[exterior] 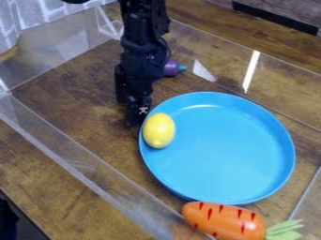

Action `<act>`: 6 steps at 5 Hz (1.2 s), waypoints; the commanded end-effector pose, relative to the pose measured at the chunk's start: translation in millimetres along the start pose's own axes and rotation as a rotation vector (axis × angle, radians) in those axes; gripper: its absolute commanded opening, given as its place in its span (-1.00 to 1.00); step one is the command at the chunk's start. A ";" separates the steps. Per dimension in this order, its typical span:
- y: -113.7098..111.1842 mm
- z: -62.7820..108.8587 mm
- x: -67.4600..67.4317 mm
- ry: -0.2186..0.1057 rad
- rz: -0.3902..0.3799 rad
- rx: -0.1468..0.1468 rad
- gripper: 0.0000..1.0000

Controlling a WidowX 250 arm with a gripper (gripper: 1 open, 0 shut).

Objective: Move the carrot to the left side

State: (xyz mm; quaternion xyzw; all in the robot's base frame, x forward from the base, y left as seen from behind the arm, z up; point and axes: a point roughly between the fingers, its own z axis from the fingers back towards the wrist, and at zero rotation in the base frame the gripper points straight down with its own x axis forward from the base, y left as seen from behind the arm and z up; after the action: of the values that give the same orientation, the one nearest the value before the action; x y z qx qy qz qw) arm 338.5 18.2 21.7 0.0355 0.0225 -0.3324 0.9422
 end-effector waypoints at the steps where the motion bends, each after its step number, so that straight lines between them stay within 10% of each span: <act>1: 6.3 23.1 1.9 -0.059 0.030 0.051 -1.00; 4: 6.2 48.2 -7.4 -0.056 0.120 0.073 -1.00; 5: 3.6 46.4 -0.5 -0.067 0.086 0.082 1.00; 6: 2.1 38.5 7.7 -0.077 0.051 0.089 1.00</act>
State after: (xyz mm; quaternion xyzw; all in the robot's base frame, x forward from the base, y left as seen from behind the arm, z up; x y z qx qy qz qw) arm 340.8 15.3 45.1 0.0573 -0.0047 -0.3051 0.9506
